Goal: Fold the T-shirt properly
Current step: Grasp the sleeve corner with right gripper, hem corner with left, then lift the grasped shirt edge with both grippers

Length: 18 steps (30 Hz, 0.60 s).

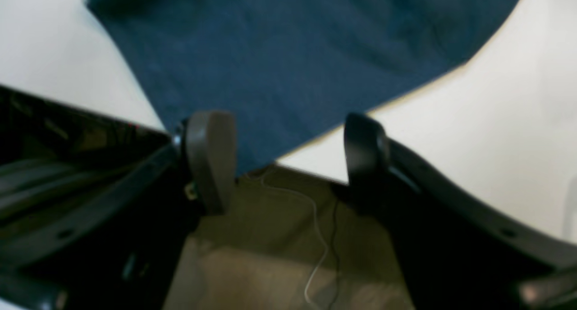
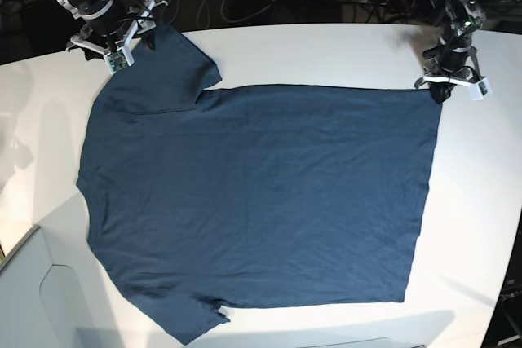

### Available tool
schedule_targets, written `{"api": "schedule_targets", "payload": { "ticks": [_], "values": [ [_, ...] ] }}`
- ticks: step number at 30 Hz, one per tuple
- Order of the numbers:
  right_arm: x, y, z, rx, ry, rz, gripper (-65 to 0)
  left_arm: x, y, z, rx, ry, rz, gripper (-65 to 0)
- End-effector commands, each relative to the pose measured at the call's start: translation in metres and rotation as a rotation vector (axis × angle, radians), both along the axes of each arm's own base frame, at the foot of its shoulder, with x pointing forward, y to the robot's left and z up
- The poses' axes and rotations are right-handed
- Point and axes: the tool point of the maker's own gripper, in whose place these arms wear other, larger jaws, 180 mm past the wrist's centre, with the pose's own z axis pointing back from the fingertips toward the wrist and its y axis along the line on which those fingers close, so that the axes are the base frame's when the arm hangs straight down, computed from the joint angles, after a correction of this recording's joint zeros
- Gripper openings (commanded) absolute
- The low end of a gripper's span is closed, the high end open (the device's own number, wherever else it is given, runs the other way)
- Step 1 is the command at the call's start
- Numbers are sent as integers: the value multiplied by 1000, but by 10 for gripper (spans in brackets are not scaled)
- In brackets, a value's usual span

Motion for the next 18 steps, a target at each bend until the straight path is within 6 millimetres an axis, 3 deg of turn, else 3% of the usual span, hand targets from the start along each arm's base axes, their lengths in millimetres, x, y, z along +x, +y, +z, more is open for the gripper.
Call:
{"api": "schedule_targets", "payload": {
  "ticks": [1,5,9,18],
  "values": [
    [4,2,3,10,-20,20,-290,-1,1,0,5,19,-7,-650],
    [1,-3,-11,11,12,4,-290,-4,3,2,10,18,-4,-650],
    [5,-6,-17,9,18,-5,-290,-18,2,-5,6,49,-4,-650],
    [9,-11,-29,10,37,-23,-290,-25,-4,-7,-5,57,-1,-650]
  ]
}}
